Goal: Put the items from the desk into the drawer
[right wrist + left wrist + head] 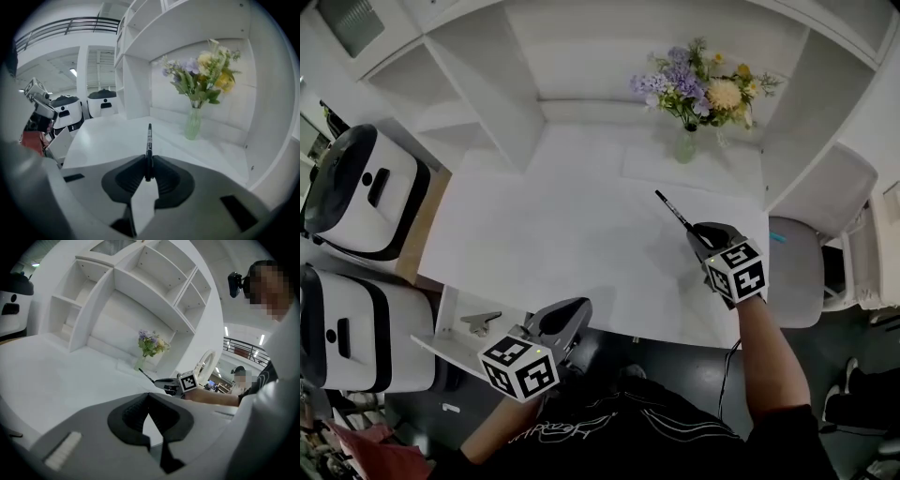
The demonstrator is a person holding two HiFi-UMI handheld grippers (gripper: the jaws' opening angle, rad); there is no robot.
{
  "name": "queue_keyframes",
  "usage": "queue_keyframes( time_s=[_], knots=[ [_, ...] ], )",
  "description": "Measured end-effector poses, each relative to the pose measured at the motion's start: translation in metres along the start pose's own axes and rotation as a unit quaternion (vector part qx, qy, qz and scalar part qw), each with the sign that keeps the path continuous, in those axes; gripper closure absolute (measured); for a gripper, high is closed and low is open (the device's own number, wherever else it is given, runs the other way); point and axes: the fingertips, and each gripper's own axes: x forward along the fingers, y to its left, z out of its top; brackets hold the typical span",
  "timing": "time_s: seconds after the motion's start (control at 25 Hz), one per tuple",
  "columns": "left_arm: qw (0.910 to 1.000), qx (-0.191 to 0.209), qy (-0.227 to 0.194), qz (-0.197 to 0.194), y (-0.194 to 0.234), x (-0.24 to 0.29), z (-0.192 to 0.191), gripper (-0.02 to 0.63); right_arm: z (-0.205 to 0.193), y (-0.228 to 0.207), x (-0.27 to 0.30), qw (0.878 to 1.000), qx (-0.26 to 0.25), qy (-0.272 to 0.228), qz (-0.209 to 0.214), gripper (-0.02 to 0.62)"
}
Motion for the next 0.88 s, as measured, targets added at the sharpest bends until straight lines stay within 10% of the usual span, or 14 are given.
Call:
queue_keyframes(
  time_s=[0.88],
  knots=[
    [0.9807, -0.054, -0.123, 0.141, 0.101, -0.203, 0.019, 0.597, 0.163, 0.304, 0.03, 0.97, -0.091, -0.098, 0.204, 0.532]
  ],
)
